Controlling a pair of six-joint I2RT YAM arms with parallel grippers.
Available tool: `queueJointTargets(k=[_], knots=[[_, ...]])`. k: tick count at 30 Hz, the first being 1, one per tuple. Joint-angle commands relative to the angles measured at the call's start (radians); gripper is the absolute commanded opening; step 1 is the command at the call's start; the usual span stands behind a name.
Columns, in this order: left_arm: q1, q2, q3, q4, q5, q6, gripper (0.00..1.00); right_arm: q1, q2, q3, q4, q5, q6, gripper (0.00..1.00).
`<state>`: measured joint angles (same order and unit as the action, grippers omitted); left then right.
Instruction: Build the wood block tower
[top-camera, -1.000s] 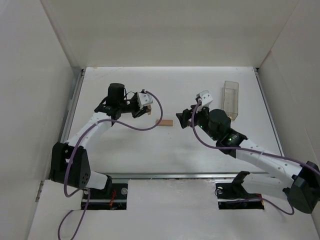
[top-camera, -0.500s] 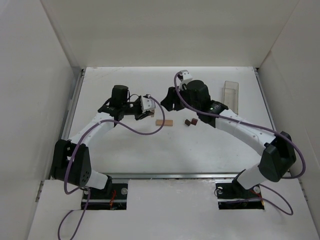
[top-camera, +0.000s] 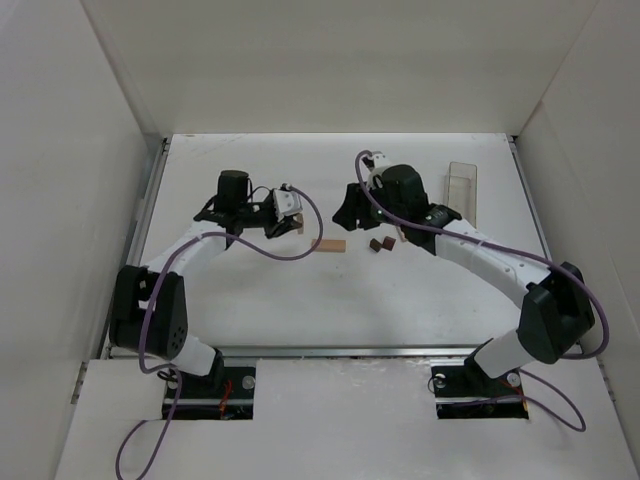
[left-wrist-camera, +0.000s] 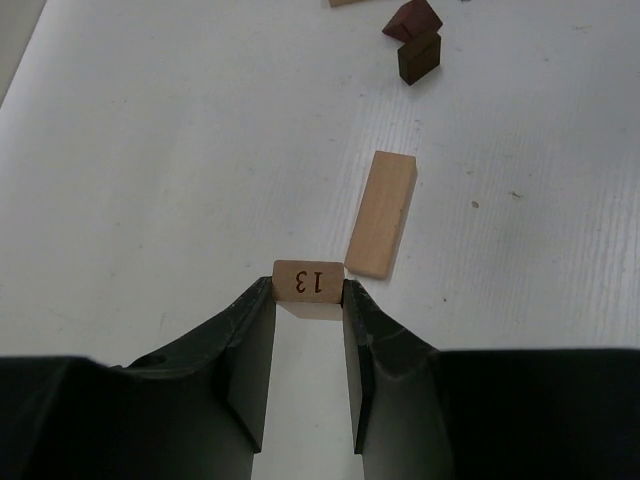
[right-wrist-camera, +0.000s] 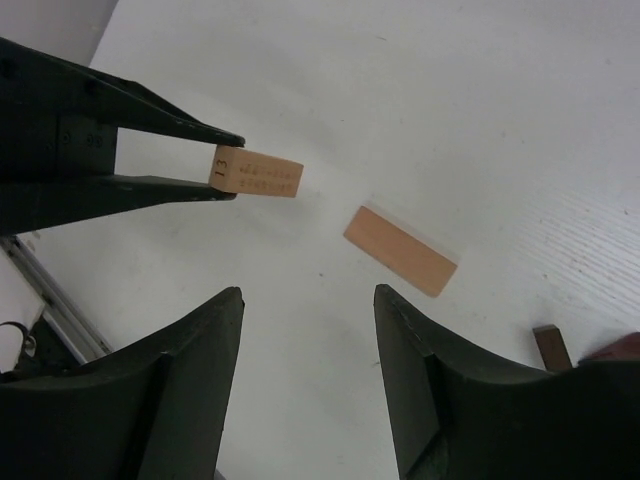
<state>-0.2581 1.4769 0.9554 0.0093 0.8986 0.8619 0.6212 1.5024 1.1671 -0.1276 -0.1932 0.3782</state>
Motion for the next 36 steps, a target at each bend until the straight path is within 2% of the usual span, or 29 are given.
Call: queueJointTargets(k=[1,5,12,13,14,15,16,18,21,23,24,26,27,28,29,31,33,36], knots=[[0.013,0.032,-0.014,0.008,0.152,0.042,0.00,-0.029,-0.057,-0.027,0.026,-0.026,0.001,0.61],[0.013,0.109,0.035,-0.046,0.281,0.081,0.00,-0.069,-0.067,-0.063,0.026,-0.040,-0.021,0.62],[0.013,0.259,0.206,-0.327,0.365,0.232,0.00,-0.098,-0.067,-0.090,0.045,-0.092,-0.030,0.62],[0.013,0.278,0.256,-0.476,0.376,0.303,0.00,-0.109,-0.067,-0.090,0.045,-0.103,-0.030,0.62],[0.013,0.314,0.305,-0.588,0.397,0.544,0.00,-0.118,-0.067,-0.090,0.045,-0.115,-0.039,0.62],[0.013,0.332,0.306,-0.685,0.398,0.546,0.00,-0.118,-0.056,-0.090,0.045,-0.115,-0.039,0.62],[0.013,0.345,0.339,-0.769,0.413,0.618,0.00,-0.118,-0.056,-0.090,0.045,-0.115,-0.039,0.62],[0.013,0.387,0.362,-0.770,0.422,0.563,0.00,-0.127,-0.047,-0.090,0.056,-0.126,-0.039,0.62],[0.002,0.396,0.387,-0.827,0.409,0.638,0.00,-0.127,-0.021,-0.078,0.056,-0.141,-0.039,0.62],[-0.007,0.361,0.356,-0.787,0.367,0.612,0.00,-0.136,-0.008,-0.057,0.056,-0.153,-0.039,0.62],[-0.007,0.343,0.336,-0.688,0.343,0.573,0.00,-0.136,0.001,-0.057,0.056,-0.153,-0.039,0.62],[-0.030,0.260,0.284,-0.518,0.211,0.326,0.00,-0.136,0.013,-0.035,0.027,-0.163,-0.039,0.62],[-0.041,0.223,0.208,-0.260,0.136,0.183,0.00,-0.136,0.013,-0.017,0.026,-0.163,-0.039,0.62],[-0.056,0.185,0.169,-0.138,0.034,0.023,0.00,-0.136,0.013,-0.017,0.011,-0.163,-0.039,0.61],[-0.073,0.130,0.143,-0.064,-0.148,-0.120,0.00,-0.136,0.013,-0.004,0.011,-0.163,-0.030,0.61],[-0.098,0.103,0.134,-0.058,-0.165,-0.060,0.00,-0.136,0.013,0.006,-0.015,-0.163,-0.030,0.61],[-0.107,0.076,0.122,-0.013,-0.165,-0.136,0.00,-0.126,0.013,0.006,-0.015,-0.163,-0.030,0.61],[-0.144,0.048,0.097,0.063,-0.190,-0.150,0.00,-0.114,0.024,0.017,-0.026,-0.172,-0.030,0.61]])
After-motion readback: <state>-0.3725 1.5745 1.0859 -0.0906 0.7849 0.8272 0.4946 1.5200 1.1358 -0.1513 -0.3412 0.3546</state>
